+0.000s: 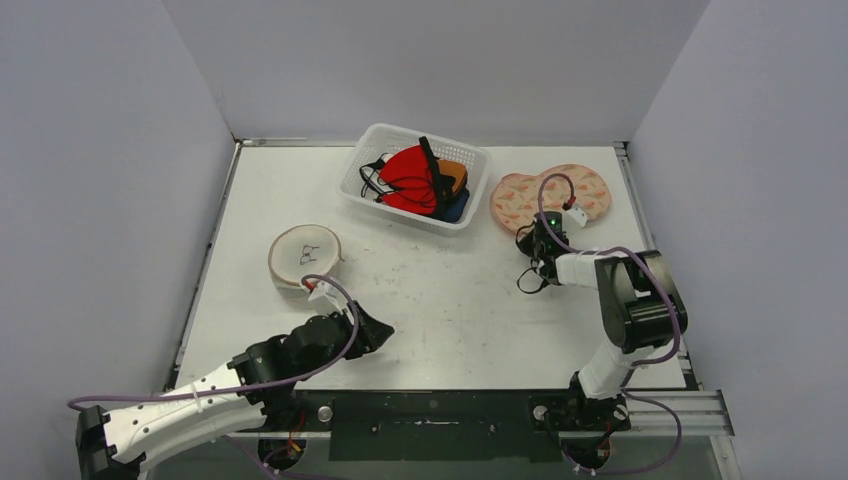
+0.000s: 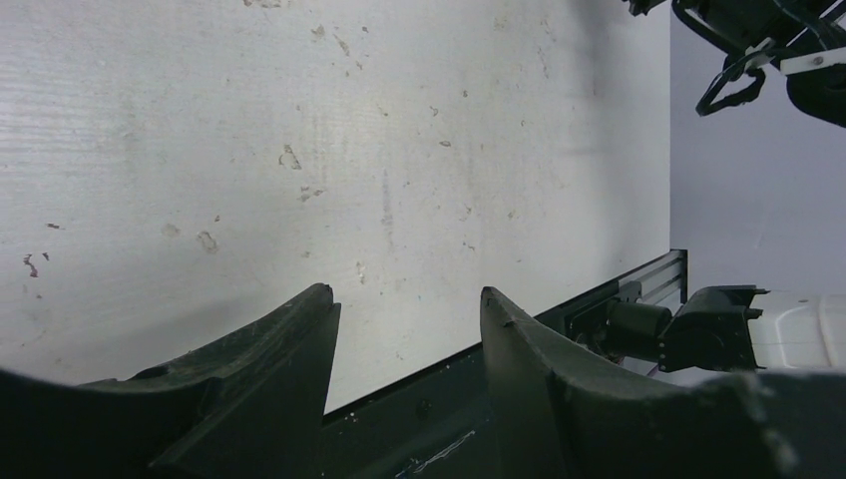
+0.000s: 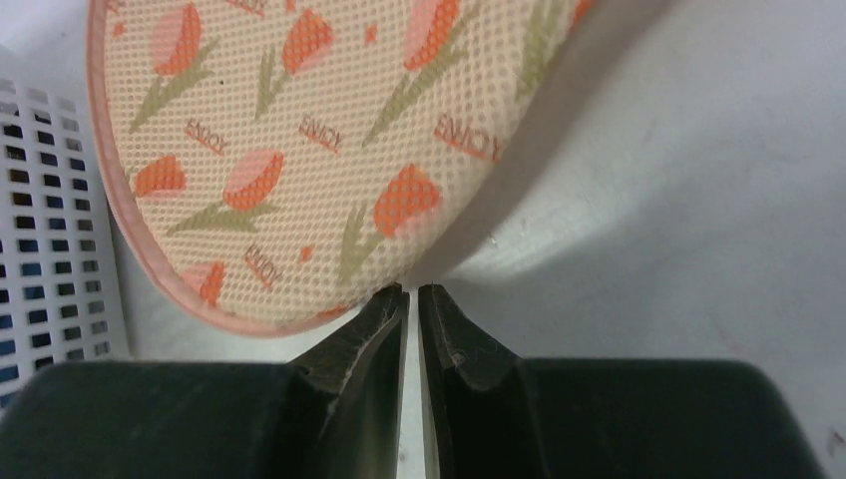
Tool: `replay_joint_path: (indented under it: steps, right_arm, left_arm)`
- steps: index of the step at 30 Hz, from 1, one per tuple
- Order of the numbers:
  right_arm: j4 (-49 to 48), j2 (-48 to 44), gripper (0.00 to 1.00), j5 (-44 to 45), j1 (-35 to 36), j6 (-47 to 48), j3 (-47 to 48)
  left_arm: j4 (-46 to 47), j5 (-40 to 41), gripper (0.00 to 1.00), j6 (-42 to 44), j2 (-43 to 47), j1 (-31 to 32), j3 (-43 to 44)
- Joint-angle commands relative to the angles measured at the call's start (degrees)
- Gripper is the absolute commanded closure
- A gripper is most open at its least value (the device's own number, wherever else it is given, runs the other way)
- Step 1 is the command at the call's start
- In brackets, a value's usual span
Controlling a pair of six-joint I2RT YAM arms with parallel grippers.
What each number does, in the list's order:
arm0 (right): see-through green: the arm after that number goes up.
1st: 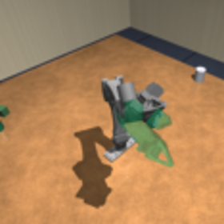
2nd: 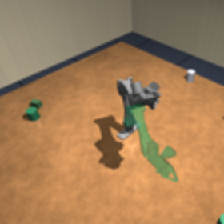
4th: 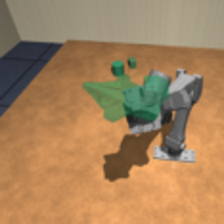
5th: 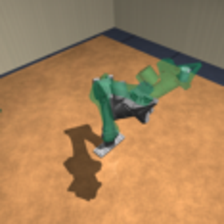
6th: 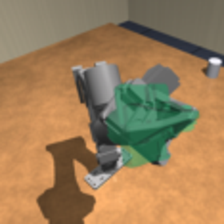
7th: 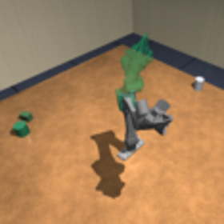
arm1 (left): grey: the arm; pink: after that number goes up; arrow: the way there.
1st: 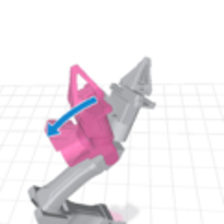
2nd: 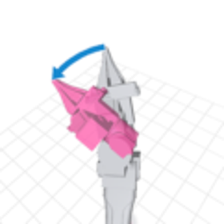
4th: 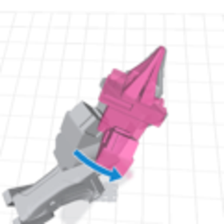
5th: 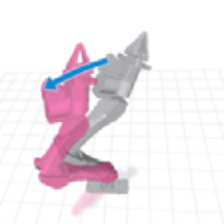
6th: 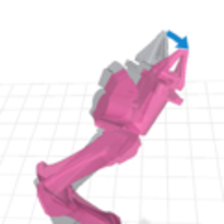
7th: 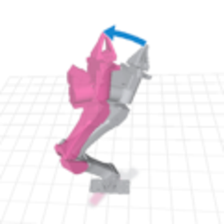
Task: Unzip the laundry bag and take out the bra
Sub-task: Place the laundry bag at the center of the board.
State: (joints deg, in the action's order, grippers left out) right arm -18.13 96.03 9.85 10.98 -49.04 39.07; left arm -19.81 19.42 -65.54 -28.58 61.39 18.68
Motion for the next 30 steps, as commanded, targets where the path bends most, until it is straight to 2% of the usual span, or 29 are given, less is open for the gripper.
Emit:
replay_joint_path:
  steps: [1, 8, 11, 14, 18, 21, 24, 27, 30]
  right_arm:
    - [0.55, 4.67, 0.88, 0.97, 0.28, 3.01, 6.82]
    - [1.0, 8.15, 0.87, 0.61, 0.34, 4.78, 10.22]
    - [0.65, 5.15, 0.86, 0.65, 0.34, 4.87, 7.85]
    - [-1.06, -1.89, 0.75, 1.23, 0.42, 5.23, 3.32]
    - [1.2, -12.39, 0.47, 3.18, 0.86, 6.7, 0.56]
    - [1.43, -18.09, 0.38, 5.43, 0.95, 6.54, -0.26]
    - [-1.19, -19.15, 0.32, 6.47, -2.11, 2.72, -0.06]
    - [-6.47, -11.62, 0.3, -1.09, -9.4, -2.58, 3.06]
    - [-16.89, 0.86, 0.35, -20.53, -17.95, -8.79, 7.62]
  left_arm:
    - [-1.8, 2.08, 0.48, 0.24, 0.67, 0.18, 2.57]
    - [-3.3, 3.41, 0.48, 0.24, 0.74, 0.16, 3.2]
    - [-3.61, 3.85, 0.48, 0.62, 0.18, 0.16, 3.65]
    - [-4.33, 5.13, 0.48, 1.94, -0.24, 0.21, 4.72]
    - [-6.87, 8.74, 0.47, 5.64, -0.64, -0.01, 7.84]
    - [-8.3, 11.24, 0.47, 8.52, -0.78, -0.11, 10.6]
    - [-8.3, 13.27, 0.47, 10.97, -0.5, -0.17, 12.34]
    - [-3.96, 13.83, 0.47, 14.2, 0.71, -0.19, 10.64]
    - [3.94, 11.93, 0.47, 16.44, 2.64, -0.24, 6.44]
